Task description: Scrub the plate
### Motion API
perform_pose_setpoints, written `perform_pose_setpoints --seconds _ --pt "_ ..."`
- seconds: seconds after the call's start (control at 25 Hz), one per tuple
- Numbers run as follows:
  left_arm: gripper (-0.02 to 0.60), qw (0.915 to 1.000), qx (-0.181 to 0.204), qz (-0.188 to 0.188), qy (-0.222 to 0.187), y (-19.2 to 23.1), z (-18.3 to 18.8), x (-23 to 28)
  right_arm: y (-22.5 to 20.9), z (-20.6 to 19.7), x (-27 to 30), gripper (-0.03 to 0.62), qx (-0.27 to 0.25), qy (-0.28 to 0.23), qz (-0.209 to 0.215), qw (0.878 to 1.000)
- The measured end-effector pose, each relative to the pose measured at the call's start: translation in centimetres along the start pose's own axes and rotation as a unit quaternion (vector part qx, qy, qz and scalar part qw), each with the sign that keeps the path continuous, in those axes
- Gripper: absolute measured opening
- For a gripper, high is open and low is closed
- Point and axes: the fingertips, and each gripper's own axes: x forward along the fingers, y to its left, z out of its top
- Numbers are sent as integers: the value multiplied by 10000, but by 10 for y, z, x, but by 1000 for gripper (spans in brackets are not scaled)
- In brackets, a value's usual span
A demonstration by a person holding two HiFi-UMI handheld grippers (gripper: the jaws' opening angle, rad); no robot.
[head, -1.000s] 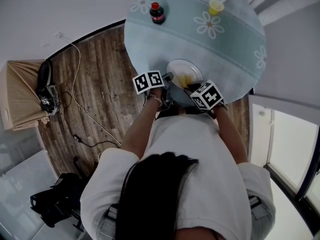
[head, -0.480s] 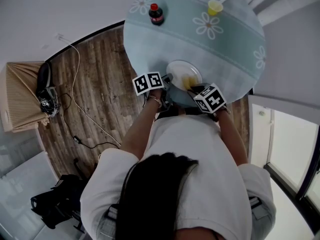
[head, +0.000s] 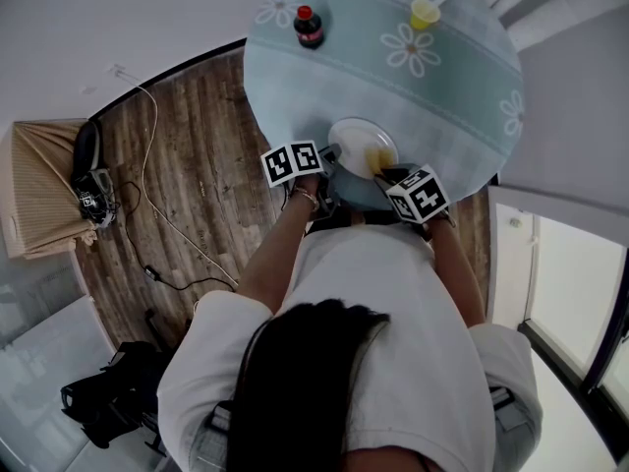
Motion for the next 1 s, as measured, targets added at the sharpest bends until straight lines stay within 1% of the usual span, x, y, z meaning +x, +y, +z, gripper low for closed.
perform_pose_setpoints --seconds 0.36,0.48,1.0 --pt "44 10000 41 25 -1 -1 0 0 -9 0 -5 61 157 -131 -218 9996" --pt "44 10000 62 40 -4 0 0 -1 -12 0 -5 61 105 -161 -371 9991" --pt "44 10000 56 -5 24 -1 -1 -1 -29 9 -3 61 139 -149 -739 9971"
